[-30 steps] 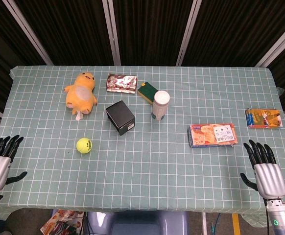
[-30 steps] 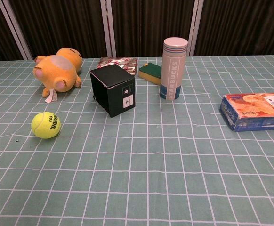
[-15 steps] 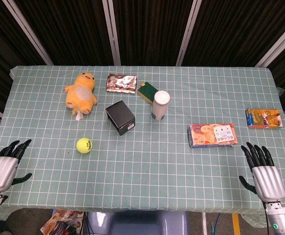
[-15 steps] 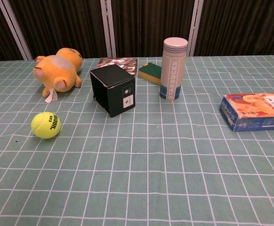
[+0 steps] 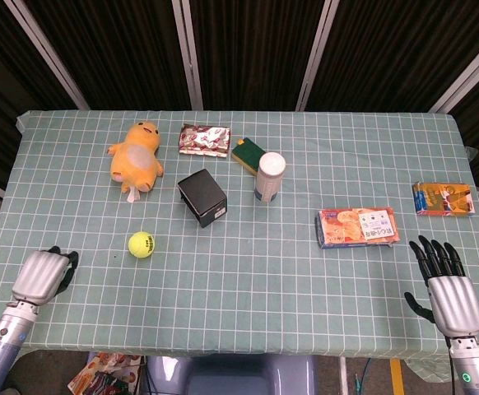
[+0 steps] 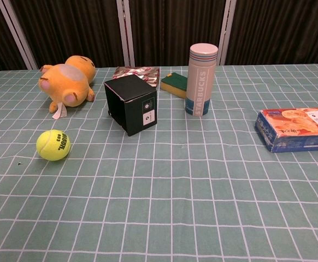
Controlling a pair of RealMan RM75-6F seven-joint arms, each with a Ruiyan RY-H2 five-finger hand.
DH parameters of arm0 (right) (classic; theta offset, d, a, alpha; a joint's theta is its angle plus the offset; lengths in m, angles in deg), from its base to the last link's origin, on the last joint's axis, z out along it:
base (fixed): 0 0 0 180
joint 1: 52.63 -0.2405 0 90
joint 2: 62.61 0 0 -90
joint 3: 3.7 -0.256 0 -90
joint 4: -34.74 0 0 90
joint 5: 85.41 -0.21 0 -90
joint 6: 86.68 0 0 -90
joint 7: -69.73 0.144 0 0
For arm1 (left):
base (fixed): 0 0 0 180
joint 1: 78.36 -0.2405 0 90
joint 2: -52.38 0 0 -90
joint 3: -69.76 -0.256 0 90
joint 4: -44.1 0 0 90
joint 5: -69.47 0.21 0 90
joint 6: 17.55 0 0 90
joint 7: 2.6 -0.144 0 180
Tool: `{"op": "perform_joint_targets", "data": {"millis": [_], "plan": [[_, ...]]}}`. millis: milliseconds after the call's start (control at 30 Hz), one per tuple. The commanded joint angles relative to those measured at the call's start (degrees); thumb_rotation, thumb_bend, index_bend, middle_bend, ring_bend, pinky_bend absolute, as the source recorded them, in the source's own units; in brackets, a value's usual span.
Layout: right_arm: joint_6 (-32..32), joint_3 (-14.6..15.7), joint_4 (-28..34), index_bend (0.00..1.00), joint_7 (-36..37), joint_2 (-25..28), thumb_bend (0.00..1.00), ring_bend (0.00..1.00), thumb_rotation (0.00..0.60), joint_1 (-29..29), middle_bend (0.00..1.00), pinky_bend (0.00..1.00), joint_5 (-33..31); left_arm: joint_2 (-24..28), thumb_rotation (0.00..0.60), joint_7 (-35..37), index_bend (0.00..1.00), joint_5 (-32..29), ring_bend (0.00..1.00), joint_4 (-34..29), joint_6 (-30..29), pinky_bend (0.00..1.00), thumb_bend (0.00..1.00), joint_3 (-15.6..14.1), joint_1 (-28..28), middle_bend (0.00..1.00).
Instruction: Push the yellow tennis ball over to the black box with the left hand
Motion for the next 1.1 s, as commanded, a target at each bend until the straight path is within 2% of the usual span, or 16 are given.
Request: {"op": "perform_joint_targets", "data": {"millis": [33,200,700,1100], "plan": [[-1.9,0.2,-0.1,0.00,1.0,0.2,0.29,0.00,0.600,0.6,0.00,0.00,0.5,-2.8,0.600,-0.3,0.55,-1.9,0.47,2.0,6.3,0.70,0.52,-0.7,3.4,0.69],[-3.1,0.1,0.2,0.00,2.3,0.8,0.29,0.00,0.600,1.1,0.00,0.00,1.0,-6.0,0.600,-3.6,0.54,-3.4,0.46,4.2,7.1,0.69,0.55,-0.1,4.7,0.66],[-4.6,-0.4,0.2,0.00,4.7,1.7,0.29,0.00,0.600,1.6,0.00,0.00,1.4,-9.5,0.600,-5.4,0.54,-6.8,0.46,3.6,11.1,0.69,0.54,0.5,8.6,0.66],[-4.9,-0.1,0.3,0.00,5.1,2.1,0.29,0.00,0.600,1.6,0.00,0.00,2.6,-12.6,0.600,-9.7,0.53,-9.4,0.46,5.0,11.1,0.69,0.54,1.5,10.8,0.65]]}}
